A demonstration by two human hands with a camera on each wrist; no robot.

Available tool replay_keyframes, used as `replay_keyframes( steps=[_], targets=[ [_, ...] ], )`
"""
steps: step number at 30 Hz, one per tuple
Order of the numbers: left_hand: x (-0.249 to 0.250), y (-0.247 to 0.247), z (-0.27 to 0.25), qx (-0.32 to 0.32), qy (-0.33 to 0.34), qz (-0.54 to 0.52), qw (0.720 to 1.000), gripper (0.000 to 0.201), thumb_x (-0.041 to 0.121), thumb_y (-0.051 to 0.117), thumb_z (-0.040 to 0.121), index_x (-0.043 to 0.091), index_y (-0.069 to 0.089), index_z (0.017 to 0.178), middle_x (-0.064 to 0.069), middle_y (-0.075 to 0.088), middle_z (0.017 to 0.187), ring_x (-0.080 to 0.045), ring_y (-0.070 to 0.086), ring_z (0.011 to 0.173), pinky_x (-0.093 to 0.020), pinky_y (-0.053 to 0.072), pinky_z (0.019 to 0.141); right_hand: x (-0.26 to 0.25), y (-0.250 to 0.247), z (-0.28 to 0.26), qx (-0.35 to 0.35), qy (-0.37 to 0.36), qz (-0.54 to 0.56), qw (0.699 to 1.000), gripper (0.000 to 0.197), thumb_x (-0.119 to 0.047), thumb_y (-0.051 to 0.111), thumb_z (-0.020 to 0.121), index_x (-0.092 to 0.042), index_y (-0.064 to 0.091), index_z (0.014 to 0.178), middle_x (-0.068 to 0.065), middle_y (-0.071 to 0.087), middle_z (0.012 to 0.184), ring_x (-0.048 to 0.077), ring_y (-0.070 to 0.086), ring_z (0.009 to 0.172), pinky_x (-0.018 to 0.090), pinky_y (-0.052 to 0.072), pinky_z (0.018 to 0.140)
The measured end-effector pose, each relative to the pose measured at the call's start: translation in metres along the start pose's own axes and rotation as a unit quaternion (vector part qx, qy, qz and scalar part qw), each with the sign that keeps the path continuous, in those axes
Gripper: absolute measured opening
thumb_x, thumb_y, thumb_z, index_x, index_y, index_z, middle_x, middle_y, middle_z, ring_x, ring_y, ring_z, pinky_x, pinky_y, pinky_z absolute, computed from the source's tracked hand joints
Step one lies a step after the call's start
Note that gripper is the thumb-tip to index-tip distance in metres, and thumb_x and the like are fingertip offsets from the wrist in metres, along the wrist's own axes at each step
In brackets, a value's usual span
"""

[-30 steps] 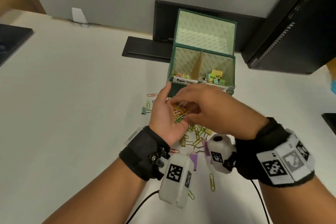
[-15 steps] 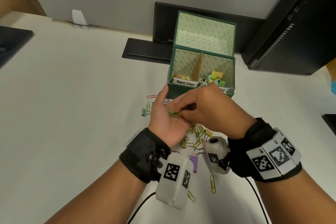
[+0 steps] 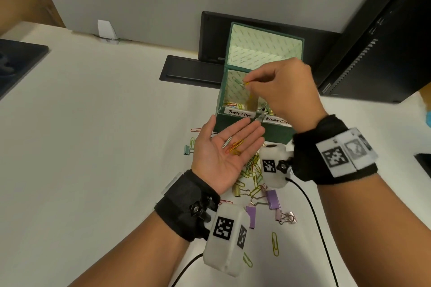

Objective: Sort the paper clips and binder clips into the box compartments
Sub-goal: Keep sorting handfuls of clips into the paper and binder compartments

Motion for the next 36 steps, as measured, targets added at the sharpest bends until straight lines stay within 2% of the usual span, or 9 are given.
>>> replay_keyframes(
  steps=[5,9,11,13,16,21,25,30,36],
  targets=[
    [0.003,-0.004,0.002,0.009,0.012,-0.012,1.0,0.062,0.049,0.044,0.096,-0.007,0.058,0.12,-0.027,0.065,0.118,-0.036,0.065,0.108,-0.046,0.05,0.096,0.007,0.037,0.003,-0.123,-0.002,-0.13,0.984,0.021,-0.022,0.068,0.09,-0.021,0.075,0.11,-0.003,0.072,0.111,0.003,0.06,0.092,0.009,0.043,0.075],
    [0.007,-0.005,0.002,0.015,0.027,-0.019,0.999,0.058,0.047,0.045,0.096,-0.006,0.063,0.111,-0.024,0.069,0.105,-0.035,0.069,0.097,-0.045,0.051,0.094,-0.032,0.034,-0.023,-0.157,-0.091,-0.089,0.979,0.015,-0.028,0.07,0.088,-0.028,0.076,0.102,-0.014,0.07,0.094,-0.001,0.063,0.084,0.011,0.049,0.078],
    [0.008,-0.005,0.002,0.016,0.033,-0.031,0.999,0.054,0.048,0.046,0.095,-0.001,0.064,0.107,-0.017,0.069,0.09,-0.028,0.067,0.081,-0.04,0.055,0.085,-0.04,0.053,-0.047,-0.265,-0.122,-0.118,0.949,0.021,-0.027,0.074,0.084,-0.029,0.075,0.105,-0.017,0.069,0.092,-0.004,0.062,0.08,0.006,0.046,0.072],
    [0.007,-0.004,0.002,0.008,0.031,-0.032,0.999,0.055,0.052,0.043,0.095,0.003,0.063,0.112,-0.013,0.068,0.087,-0.023,0.066,0.076,-0.034,0.057,0.074,-0.039,0.071,-0.066,-0.333,-0.157,-0.177,0.912,0.031,-0.023,0.074,0.082,-0.031,0.072,0.112,-0.012,0.068,0.1,0.002,0.062,0.086,0.02,0.052,0.078],
    [0.003,-0.003,0.002,0.005,0.019,-0.013,1.0,0.058,0.056,0.043,0.093,0.007,0.062,0.117,-0.014,0.07,0.097,-0.025,0.07,0.084,-0.031,0.057,0.07,-0.037,0.082,-0.073,-0.342,-0.178,-0.225,0.895,0.034,-0.022,0.07,0.084,-0.029,0.07,0.117,-0.003,0.062,0.105,0.014,0.059,0.094,0.037,0.051,0.083],
    [0.0,0.002,0.0,-0.011,0.017,-0.016,1.0,0.066,0.058,0.041,0.093,-0.001,0.06,0.115,-0.015,0.07,0.08,-0.023,0.068,0.062,-0.028,0.056,0.06,-0.022,0.085,-0.069,-0.342,-0.163,-0.251,0.891,0.028,-0.026,0.074,0.083,-0.024,0.075,0.111,-0.001,0.066,0.104,0.017,0.062,0.094,0.037,0.052,0.083],
    [-0.006,0.0,0.002,-0.02,0.009,-0.027,0.999,0.07,0.058,0.044,0.093,-0.005,0.065,0.114,-0.013,0.064,0.086,-0.018,0.051,0.066,-0.031,0.042,0.09,-0.007,0.081,-0.066,-0.338,-0.123,-0.222,0.906,0.023,-0.023,0.072,0.087,-0.027,0.076,0.109,-0.004,0.072,0.098,0.012,0.063,0.089,0.023,0.047,0.078],
    [-0.01,-0.001,0.004,-0.021,-0.007,-0.018,1.0,0.069,0.058,0.044,0.092,-0.004,0.073,0.102,-0.012,0.06,0.085,-0.016,0.044,0.074,-0.029,0.045,0.084,-0.009,0.075,-0.069,-0.301,-0.14,-0.209,0.92,0.023,-0.015,0.068,0.088,-0.027,0.078,0.105,-0.004,0.073,0.094,0.011,0.064,0.084,0.031,0.053,0.079],
    [-0.01,-0.003,0.004,-0.014,-0.007,0.015,1.0,0.068,0.058,0.044,0.092,-0.003,0.071,0.109,-0.017,0.061,0.117,-0.025,0.054,0.102,-0.036,0.039,0.101,-0.013,0.08,-0.073,-0.316,-0.142,-0.209,0.915,0.02,-0.013,0.068,0.087,-0.023,0.078,0.101,-0.003,0.074,0.096,0.013,0.066,0.086,0.031,0.054,0.083]
  ],
)
Point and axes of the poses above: each hand's wrist, its own z-axis towards the middle knuckle, its own y-axis out of the palm, x = y × z, the point moved 10 cm from there along z, towards the middle knuckle
